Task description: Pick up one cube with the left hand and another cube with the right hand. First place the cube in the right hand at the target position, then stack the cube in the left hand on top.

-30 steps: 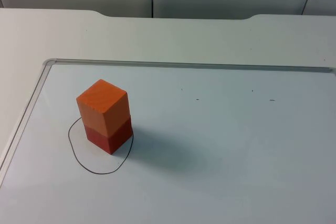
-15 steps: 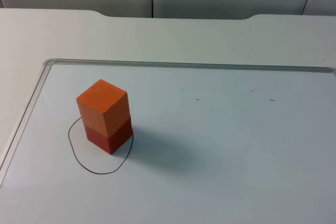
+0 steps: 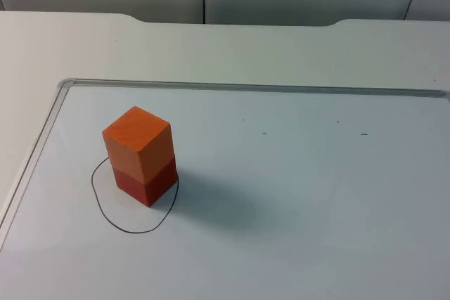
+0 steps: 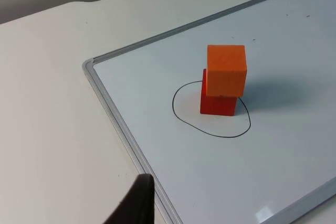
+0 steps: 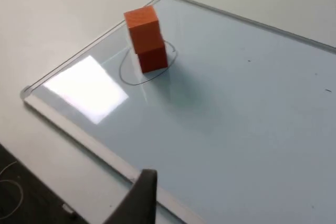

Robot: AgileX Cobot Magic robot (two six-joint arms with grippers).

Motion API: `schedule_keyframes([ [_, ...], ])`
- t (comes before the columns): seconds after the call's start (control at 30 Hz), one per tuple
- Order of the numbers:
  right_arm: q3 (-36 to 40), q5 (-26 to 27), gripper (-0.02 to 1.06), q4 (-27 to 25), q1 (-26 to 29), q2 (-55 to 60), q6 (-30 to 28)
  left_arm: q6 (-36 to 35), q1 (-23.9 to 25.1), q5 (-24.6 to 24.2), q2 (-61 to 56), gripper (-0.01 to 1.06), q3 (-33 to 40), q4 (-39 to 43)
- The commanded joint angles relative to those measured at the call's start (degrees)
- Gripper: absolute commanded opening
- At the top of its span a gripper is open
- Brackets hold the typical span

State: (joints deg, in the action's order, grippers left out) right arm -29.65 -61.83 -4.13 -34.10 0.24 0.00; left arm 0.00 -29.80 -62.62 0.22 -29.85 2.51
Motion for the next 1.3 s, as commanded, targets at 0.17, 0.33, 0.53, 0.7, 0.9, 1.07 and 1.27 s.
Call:
schedule_keyframes([
  [0.17,0.6,0.0,0.98,0.4,18.0,-0.2,0.0,0.0,0.0,0.8,-0.2,1.05,0.5,-0.5],
  [0.33,0.6,0.0,0.98,0.4,26.6,-0.2,0.0,0.0,0.0,0.8,-0.2,1.05,0.5,-0.5],
  [0.53,0.6,0.0,0.98,0.4,33.4,-0.2,0.0,0.0,0.0,0.8,-0.2,1.05,0.5,-0.5],
  [0.7,0.6,0.0,0.98,0.4,35.3,-0.2,0.0,0.0,0.0,0.8,-0.2,1.05,0.5,-0.5],
  [0.9,0.6,0.0,0.98,0.4,35.3,-0.2,0.0,0.0,2.8,0.8,-0.2,1.05,0.5,-0.5],
  [1.07,0.6,0.0,0.98,0.4,35.3,-0.2,0.0,0.0,9.8,0.8,-0.2,1.05,0.5,-0.5],
  [1.27,0.6,0.0,0.98,0.4,35.3,-0.2,0.0,0.0,16.2,0.8,-0.2,1.05,0.5,-0.5],
])
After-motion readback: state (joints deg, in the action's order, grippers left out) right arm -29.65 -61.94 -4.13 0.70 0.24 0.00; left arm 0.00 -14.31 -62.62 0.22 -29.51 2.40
